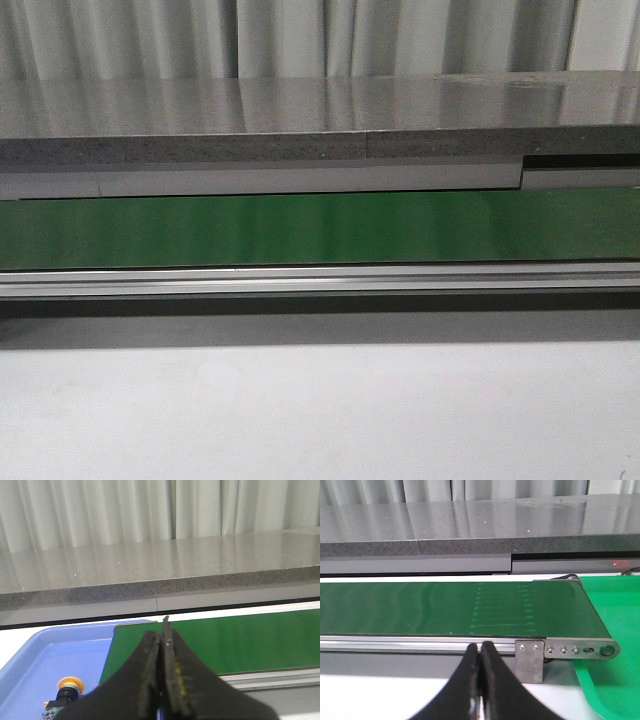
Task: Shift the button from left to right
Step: 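Move the left gripper over the blue tray toward the yellow button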
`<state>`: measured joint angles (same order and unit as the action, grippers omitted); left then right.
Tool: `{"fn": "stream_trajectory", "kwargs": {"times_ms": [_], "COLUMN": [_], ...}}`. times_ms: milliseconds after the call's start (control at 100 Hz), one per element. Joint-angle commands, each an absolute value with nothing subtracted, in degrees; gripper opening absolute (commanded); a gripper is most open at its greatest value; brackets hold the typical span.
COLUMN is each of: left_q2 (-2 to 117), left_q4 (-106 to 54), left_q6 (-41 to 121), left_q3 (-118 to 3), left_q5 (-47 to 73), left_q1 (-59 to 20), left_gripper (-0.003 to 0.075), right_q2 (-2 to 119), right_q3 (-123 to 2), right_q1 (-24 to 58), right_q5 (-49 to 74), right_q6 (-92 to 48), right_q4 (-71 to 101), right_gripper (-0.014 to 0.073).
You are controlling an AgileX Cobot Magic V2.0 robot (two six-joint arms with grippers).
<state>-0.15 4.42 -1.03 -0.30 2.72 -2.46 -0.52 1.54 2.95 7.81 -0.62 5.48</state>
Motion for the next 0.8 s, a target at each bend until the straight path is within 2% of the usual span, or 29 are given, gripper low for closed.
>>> {"fn": "stream_trajectory", "kwargs": {"times_ms": [0, 540, 790], "left_q2": [-2.2, -2.2, 0.9], "left_q4": [4.3, 4.3, 1.3], "left_q6": [-1.8, -1.8, -1.8], "left_q3": [2.2, 0.9, -10.0], "left_q5": [-2.3, -2.9, 8.7], "left_q1": [-2.4, -2.4, -2.4], "left_gripper": [-0.0019, -0.0019, -0.0019], "right_q2": [-1.4, -1.4, -1.4], "right_q3": [0.5, 0.5, 0.5], "right_q1": [2.6, 2.6, 2.6], "right_q5": [3.2, 3.2, 3.2], "right_q6": [-0.9, -0.9, -0.9], "right_q4": [4.9, 4.9, 4.9], "right_gripper": [-0.0068, -0.0068, -0.0068]}}
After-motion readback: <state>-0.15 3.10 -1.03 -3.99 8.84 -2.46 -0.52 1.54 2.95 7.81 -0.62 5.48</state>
